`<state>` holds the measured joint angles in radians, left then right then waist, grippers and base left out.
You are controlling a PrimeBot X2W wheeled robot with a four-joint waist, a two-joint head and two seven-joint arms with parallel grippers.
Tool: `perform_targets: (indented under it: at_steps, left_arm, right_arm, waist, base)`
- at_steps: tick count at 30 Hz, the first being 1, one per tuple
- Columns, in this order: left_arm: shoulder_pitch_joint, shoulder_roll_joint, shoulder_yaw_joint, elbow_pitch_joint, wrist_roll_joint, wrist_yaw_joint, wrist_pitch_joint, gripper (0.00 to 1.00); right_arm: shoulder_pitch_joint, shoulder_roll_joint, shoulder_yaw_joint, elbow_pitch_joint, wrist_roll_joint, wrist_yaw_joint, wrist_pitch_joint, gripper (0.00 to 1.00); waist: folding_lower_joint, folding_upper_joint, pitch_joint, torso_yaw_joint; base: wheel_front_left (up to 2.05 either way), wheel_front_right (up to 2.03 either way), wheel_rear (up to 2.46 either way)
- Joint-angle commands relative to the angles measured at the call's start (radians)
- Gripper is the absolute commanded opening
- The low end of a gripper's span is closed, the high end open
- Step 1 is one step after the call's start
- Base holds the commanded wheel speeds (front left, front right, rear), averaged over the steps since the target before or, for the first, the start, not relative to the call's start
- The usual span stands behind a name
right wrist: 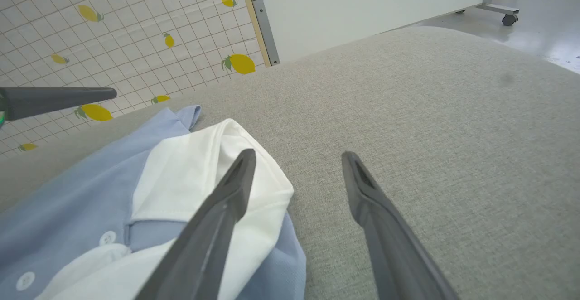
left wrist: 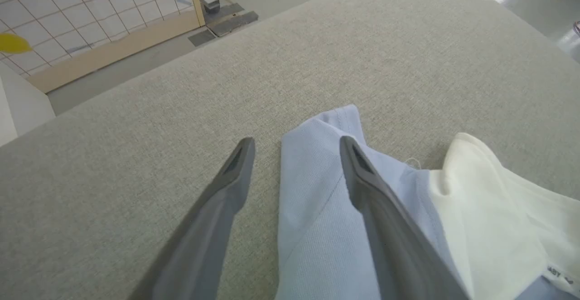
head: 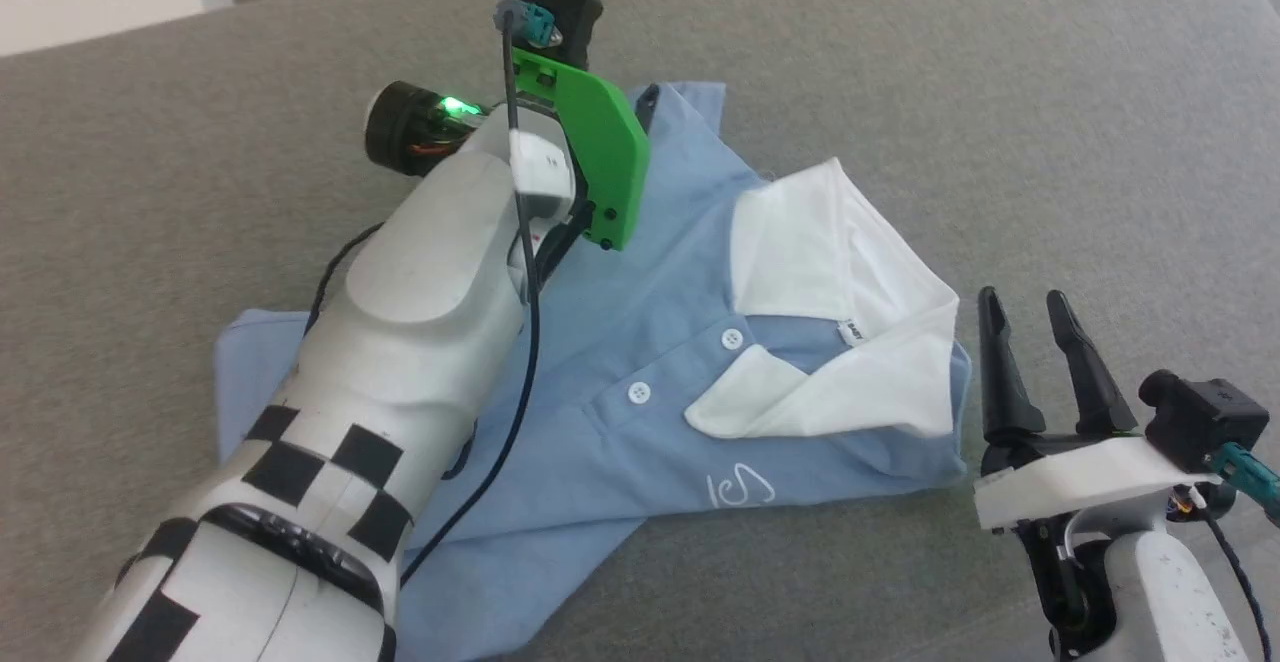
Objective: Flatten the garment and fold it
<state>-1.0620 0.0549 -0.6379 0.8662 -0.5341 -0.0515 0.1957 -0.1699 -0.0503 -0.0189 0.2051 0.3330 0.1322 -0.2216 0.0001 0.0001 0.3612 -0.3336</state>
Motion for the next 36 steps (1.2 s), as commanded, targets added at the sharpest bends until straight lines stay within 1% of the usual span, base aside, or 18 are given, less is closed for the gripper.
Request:
perform_targets:
  at_steps: [1,5,7,8,9,10,11,12,14,16,19,20,21,24,26,29,33,36]
  left_arm:
    - [-0.021,-0.001,-0.007,0.028,-0.011,-0.003,0.026,1.00]
    - [-0.050,-0.003,-0.035,0.115,-0.031,-0.001,0.153,1.00]
    - [-0.055,-0.004,-0.052,0.141,-0.044,-0.014,0.217,1.00]
    - [-0.049,-0.004,-0.061,0.148,-0.065,-0.029,0.264,1.00]
    - [-0.043,-0.004,-0.072,0.147,-0.083,-0.040,0.303,0.94]
    - [-0.035,-0.004,-0.086,0.140,-0.103,-0.051,0.343,0.34]
    - [-0.031,-0.004,-0.096,0.132,-0.116,-0.057,0.366,0.00]
    - [-0.029,-0.004,-0.108,0.118,-0.125,-0.061,0.373,0.00]
    - [-0.039,-0.004,-0.112,0.095,-0.110,-0.045,0.293,0.00]
    - [-0.048,-0.004,-0.108,0.077,-0.081,-0.011,0.160,0.00]
    - [-0.046,-0.004,-0.072,0.051,-0.063,0.057,-0.072,0.00]
    - [-0.042,-0.004,-0.063,0.044,-0.060,0.072,-0.130,0.00]
    - [-0.032,-0.004,-0.044,0.033,-0.060,0.097,-0.219,0.00]
    - [0.012,0.000,0.005,0.008,-0.079,0.137,-0.365,0.00]
    - [0.057,0.019,0.036,-0.015,-0.095,0.155,-0.412,0.00]
    - [0.153,0.073,0.089,-0.068,-0.119,0.190,-0.441,0.00]
    - [0.314,0.157,0.152,-0.152,-0.153,0.235,-0.450,0.00]
    - [0.433,0.210,0.191,-0.213,-0.187,0.267,-0.444,0.00]
  right_arm:
    - [-0.020,0.000,0.009,0.007,0.010,-0.002,-0.012,1.00]
    - [-0.036,0.000,0.022,0.027,0.021,-0.002,-0.025,1.00]
    - [-0.042,0.000,0.024,0.034,0.023,-0.002,-0.029,1.00]
    - [-0.044,0.000,0.023,0.039,0.022,-0.002,-0.031,1.00]
    - [-0.046,0.000,0.022,0.043,0.021,-0.002,-0.032,1.00]
    - [-0.048,0.000,0.020,0.047,0.018,-0.002,-0.033,1.00]
    - [-0.049,0.000,0.020,0.049,0.016,-0.002,-0.034,1.00]
    - [-0.051,0.000,0.019,0.051,0.014,-0.002,-0.035,1.00]
    - [-0.055,0.000,0.015,0.053,0.009,-0.002,-0.036,1.00]
    - [-0.058,0.000,0.011,0.053,0.002,-0.002,-0.037,1.00]
    - [-0.056,0.000,-0.002,0.052,-0.016,-0.002,-0.038,1.00]
    - [-0.054,0.000,-0.007,0.051,-0.021,-0.002,-0.038,1.00]
    - [-0.051,0.000,-0.016,0.049,-0.030,-0.002,-0.037,1.00]
    - [-0.040,0.000,-0.035,0.038,-0.048,-0.002,-0.027,1.00]
    - [-0.030,0.000,-0.049,0.026,-0.059,-0.002,-0.018,1.00]
    - [-0.012,0.000,-0.069,0.004,-0.073,-0.002,0.002,1.00]
    - [0.015,0.000,-0.087,-0.029,-0.086,-0.002,0.030,1.00]
    - [0.031,0.000,-0.091,-0.049,-0.094,-0.002,0.052,1.00]
  waist:
    - [-0.0001,-0.0001,0.080,-0.077]
    - [-0.0001,-0.0001,0.094,-0.088]
    - [-0.0001,-0.0001,0.096,-0.087]
    - [-0.0001,-0.0001,0.094,-0.084]
    - [-0.0001,-0.0001,0.092,-0.080]
    - [-0.0001,-0.0001,0.088,-0.074]
    - [-0.0001,-0.0001,0.086,-0.069]
    - [-0.0001,-0.0001,0.082,-0.061]
    - [-0.0001,-0.0001,0.073,-0.045]
    - [-0.0001,-0.0001,0.060,-0.028]
    - [-0.0001,-0.0001,0.030,0.008]
    - [-0.0001,-0.0001,0.021,0.019]
    - [-0.0001,-0.0001,0.004,0.038]
    - [-0.0001,-0.0001,-0.032,0.080]
    - [-0.0001,-0.0001,-0.056,0.111]
    - [-0.0001,-0.0001,-0.089,0.158]
    - [-0.0001,-0.0001,-0.120,0.217]
    - [-0.0001,-0.0001,-0.140,0.251]
  base:
    - [0.00,0.00,0.00]
    - [0.00,0.00,0.00]
    - [0.00,0.00,0.00]
    - [0.00,0.00,0.00]
    - [0.00,0.00,0.00]
    - [0.00,0.00,0.00]
    - [0.00,0.00,0.00]
    - [0.00,0.00,0.00]
    - [0.00,0.00,0.00]
    - [0.00,0.00,0.00]
    - [0.00,0.00,0.00]
    - [0.00,0.00,0.00]
    - [0.00,0.00,0.00]
    - [0.00,0.00,0.00]
    - [0.00,0.00,0.00]
    - [0.00,0.00,0.00]
    - [0.00,0.00,0.00]
    - [0.00,0.00,0.00]
